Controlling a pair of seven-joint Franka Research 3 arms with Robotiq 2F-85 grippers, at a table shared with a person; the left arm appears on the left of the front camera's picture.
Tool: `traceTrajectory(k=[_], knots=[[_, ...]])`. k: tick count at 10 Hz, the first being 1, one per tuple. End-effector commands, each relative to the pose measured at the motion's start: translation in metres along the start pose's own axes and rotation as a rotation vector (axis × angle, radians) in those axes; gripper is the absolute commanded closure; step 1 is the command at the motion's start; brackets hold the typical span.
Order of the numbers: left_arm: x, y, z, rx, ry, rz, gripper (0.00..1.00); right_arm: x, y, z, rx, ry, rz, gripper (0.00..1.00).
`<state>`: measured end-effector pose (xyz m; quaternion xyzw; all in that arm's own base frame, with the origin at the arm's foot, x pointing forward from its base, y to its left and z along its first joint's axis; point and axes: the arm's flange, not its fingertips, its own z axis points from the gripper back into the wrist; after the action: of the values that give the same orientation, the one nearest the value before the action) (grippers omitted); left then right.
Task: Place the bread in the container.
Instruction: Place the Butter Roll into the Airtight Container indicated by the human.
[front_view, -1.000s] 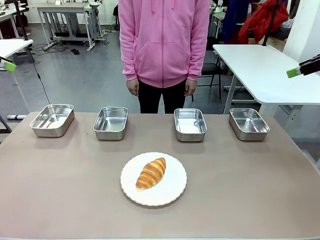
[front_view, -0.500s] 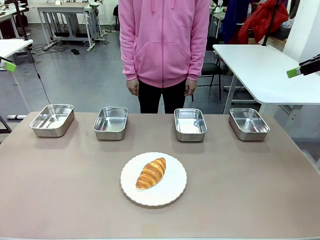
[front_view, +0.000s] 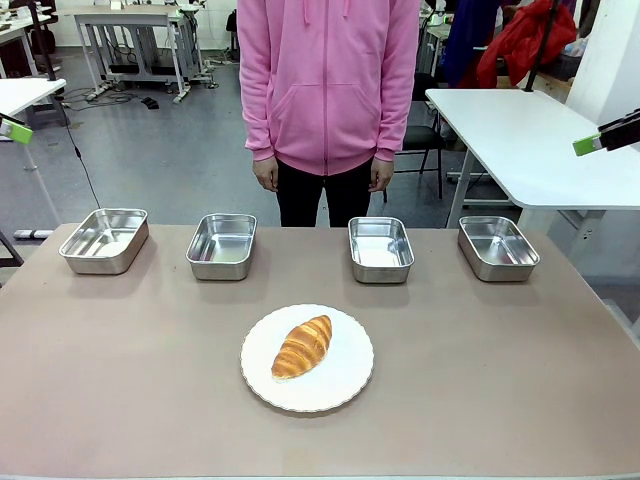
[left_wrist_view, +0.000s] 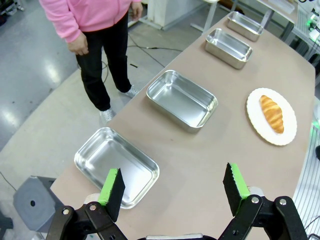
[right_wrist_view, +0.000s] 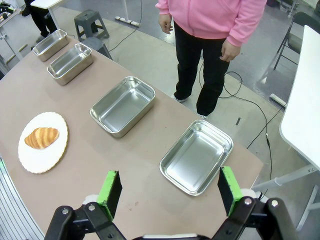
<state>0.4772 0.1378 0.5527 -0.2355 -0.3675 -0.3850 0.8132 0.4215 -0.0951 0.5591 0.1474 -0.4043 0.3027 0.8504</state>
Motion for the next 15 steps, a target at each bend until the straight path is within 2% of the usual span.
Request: traceTrajectory(k=[1, 15], knots=[[0.0012, -0.0008, 0.0011, -0.003, -0.002, -0.006, 0.00, 0.0001, -0.0011, -0.0008, 0.010, -0.019, -0.003, 0.00], [0.0012, -0.0008, 0.0011, -0.003, -0.002, -0.006, 0.00, 0.0001, -0.0011, -0.0008, 0.010, -0.019, -0.003, 0.00]])
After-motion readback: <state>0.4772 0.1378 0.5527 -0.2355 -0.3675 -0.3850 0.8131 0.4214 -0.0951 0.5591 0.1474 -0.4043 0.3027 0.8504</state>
